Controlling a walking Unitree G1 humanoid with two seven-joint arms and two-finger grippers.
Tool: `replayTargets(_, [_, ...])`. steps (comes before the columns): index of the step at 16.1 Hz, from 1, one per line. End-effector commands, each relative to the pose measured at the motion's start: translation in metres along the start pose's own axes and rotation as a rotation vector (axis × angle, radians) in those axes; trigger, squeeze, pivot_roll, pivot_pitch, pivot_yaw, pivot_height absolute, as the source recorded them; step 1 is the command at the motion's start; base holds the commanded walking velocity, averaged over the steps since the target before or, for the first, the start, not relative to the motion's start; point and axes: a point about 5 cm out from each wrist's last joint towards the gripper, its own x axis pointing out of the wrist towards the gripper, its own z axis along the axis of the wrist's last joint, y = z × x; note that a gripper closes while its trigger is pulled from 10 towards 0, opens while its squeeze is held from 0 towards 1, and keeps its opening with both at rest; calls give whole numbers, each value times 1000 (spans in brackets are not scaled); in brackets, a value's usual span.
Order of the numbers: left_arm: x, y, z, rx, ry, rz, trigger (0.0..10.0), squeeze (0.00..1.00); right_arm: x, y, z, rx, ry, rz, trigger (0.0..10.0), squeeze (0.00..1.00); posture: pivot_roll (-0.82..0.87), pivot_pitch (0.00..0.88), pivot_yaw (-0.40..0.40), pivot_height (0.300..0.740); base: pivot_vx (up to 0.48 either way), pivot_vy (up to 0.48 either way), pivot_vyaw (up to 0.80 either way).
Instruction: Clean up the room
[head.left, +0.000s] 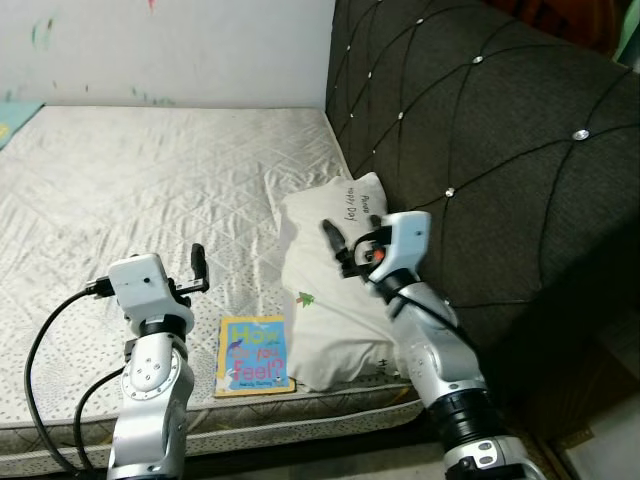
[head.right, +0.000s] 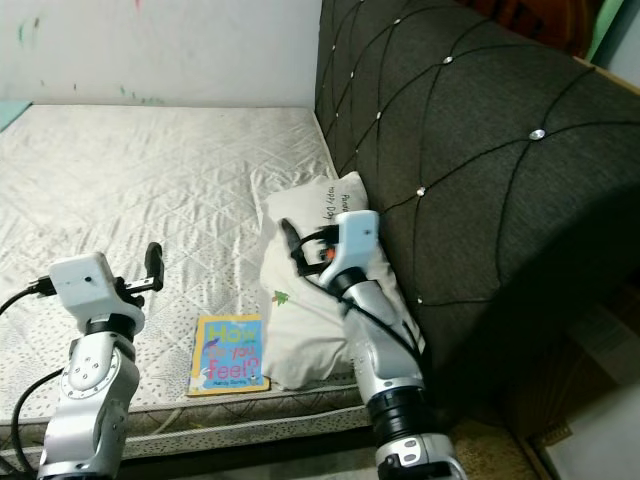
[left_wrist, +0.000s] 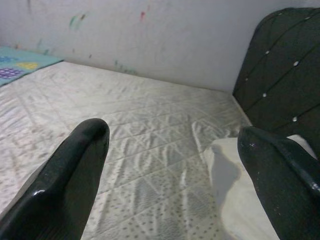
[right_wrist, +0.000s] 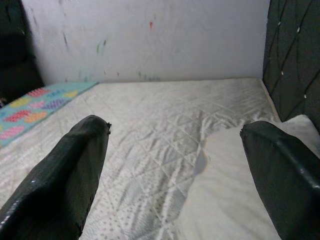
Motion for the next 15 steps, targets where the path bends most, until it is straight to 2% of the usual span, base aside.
replayTargets(1, [1, -5, -2, 3, 19, -25, 10000, 0, -3, -6, 6, -21, -18, -6, 10000, 0, 75, 55, -83, 740, 0, 0, 456])
replayTargets(4, [0, -3, -8, -2, 39, -24, 10000, 0, -7, -17, 5, -63, -2, -30, 10000, 0, 57, 61, -81, 740, 0, 0, 0])
replayTargets(6, [0, -9, -10, -12, 48, -37, 10000, 0, -7, -23, 9, -61, -10, -57, 10000, 0, 49, 54, -73, 740, 0, 0, 0])
replayTargets(8, [2, -14, -9, -10, 47, -55, 10000, 0, -7, -20, 8, -35, -12, -53, 10000, 0, 49, 57, -72, 740, 0, 0, 0])
replayTargets(11, [3, -11, -10, 9, 47, -60, 10000, 0, -9, -16, 3, -26, 3, -49, 10000, 0, 48, 61, -74, 740, 0, 0, 0])
replayTargets(15, [2, -11, -13, -5, 58, -56, 10000, 0, -11, -16, 2, -13, 7, -39, 10000, 0, 49, 63, -73, 740, 0, 290, 0])
